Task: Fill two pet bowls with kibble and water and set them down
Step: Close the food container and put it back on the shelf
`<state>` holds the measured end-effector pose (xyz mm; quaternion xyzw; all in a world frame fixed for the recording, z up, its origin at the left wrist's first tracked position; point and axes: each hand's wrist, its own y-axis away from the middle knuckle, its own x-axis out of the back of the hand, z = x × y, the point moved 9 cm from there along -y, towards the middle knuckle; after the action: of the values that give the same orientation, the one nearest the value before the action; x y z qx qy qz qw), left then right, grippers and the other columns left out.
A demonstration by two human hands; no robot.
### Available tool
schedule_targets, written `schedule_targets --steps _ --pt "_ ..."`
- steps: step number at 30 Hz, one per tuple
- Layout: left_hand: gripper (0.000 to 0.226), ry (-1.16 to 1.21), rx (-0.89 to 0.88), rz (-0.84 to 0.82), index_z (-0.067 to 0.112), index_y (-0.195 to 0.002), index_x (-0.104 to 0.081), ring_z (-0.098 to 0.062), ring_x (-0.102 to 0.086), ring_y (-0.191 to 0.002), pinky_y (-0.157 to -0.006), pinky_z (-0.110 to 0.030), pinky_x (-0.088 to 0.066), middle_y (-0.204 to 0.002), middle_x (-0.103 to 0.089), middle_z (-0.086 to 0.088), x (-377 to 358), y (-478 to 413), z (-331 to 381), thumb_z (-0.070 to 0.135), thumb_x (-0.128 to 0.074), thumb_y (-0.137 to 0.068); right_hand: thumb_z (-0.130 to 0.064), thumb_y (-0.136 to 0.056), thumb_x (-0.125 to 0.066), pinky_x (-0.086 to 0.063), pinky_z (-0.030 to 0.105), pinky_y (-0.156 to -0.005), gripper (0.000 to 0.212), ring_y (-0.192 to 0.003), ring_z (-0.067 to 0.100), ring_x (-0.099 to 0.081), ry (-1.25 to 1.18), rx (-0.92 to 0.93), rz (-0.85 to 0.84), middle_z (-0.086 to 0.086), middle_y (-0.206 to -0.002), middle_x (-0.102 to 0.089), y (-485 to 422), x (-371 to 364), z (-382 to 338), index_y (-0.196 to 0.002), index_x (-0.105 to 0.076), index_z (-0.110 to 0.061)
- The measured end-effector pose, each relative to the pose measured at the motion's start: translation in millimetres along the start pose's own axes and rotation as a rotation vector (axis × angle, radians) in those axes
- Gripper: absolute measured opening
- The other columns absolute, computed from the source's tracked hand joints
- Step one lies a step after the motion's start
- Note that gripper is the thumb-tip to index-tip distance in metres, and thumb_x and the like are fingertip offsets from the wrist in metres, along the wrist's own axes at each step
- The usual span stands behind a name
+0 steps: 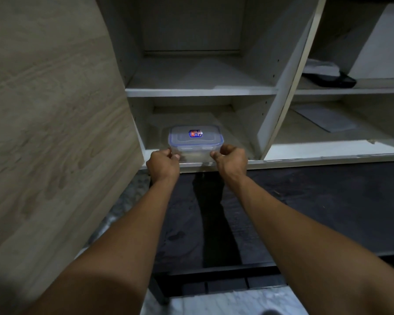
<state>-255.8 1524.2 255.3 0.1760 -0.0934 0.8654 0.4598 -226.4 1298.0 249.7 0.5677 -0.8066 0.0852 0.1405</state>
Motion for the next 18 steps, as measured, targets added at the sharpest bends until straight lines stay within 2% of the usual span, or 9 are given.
schedule_targets --steps 3,7,10,14,18 --pt "0.028 -0.013 -0.003 0.000 -0.001 -0.115 -0.069 -0.029 -0.062 -0.115 -0.093 -0.023 -0.042 -0.118 -0.069 -0.016 1.9 3.7 1.6 0.011 -0.065 -0.089 -0.017 -0.088 -0.074 -0.045 0.025 -0.091 0.032 -0.099 0.015 -0.061 0.001 0.004 -0.006 0.004 -0.105 -0.070 1.0 0.6 -0.3 -0.117 -0.070 -0.005" --pt "0.029 -0.020 0.019 -0.004 0.000 -0.117 -0.068 -0.028 -0.060 -0.117 -0.087 -0.018 -0.035 -0.120 -0.068 -0.016 2.5 3.8 2.2 0.011 -0.065 -0.090 -0.018 -0.087 -0.075 -0.048 0.031 -0.099 0.036 -0.109 0.023 -0.065 -0.006 -0.014 -0.009 0.009 -0.115 -0.071 -0.3 -1.2 1.7 -0.119 -0.068 -0.003" --pt "0.031 -0.034 0.034 -0.004 0.001 -0.118 -0.067 -0.028 -0.060 -0.118 -0.093 -0.022 -0.040 -0.121 -0.068 -0.015 1.6 3.7 0.8 0.012 -0.066 -0.089 -0.019 -0.086 -0.076 -0.047 0.033 -0.104 0.043 -0.113 0.025 -0.064 -0.005 -0.029 -0.024 0.009 -0.119 -0.069 -2.4 -2.6 4.4 -0.124 -0.065 -0.002" --pt "0.037 -0.054 0.048 0.026 0.004 -0.125 -0.063 -0.028 -0.060 -0.118 -0.097 -0.027 -0.043 -0.124 -0.066 -0.014 3.3 4.4 0.5 0.015 -0.066 -0.090 -0.015 -0.087 -0.075 -0.043 0.023 -0.097 0.046 -0.115 0.024 -0.063 -0.003 -0.041 -0.036 0.009 -0.121 -0.067 1.1 0.2 8.0 -0.129 -0.061 -0.005" --pt "0.034 -0.181 0.007 0.022 0.004 -0.125 -0.064 -0.031 -0.060 -0.115 -0.088 -0.024 -0.042 -0.122 -0.067 -0.016 16.1 20.6 12.4 0.014 -0.062 -0.093 -0.015 -0.092 -0.068 -0.046 0.031 -0.104 0.040 -0.116 0.028 -0.063 0.093 -0.083 0.006 0.015 -0.124 -0.067 16.9 20.4 13.5 -0.131 -0.060 -0.007"
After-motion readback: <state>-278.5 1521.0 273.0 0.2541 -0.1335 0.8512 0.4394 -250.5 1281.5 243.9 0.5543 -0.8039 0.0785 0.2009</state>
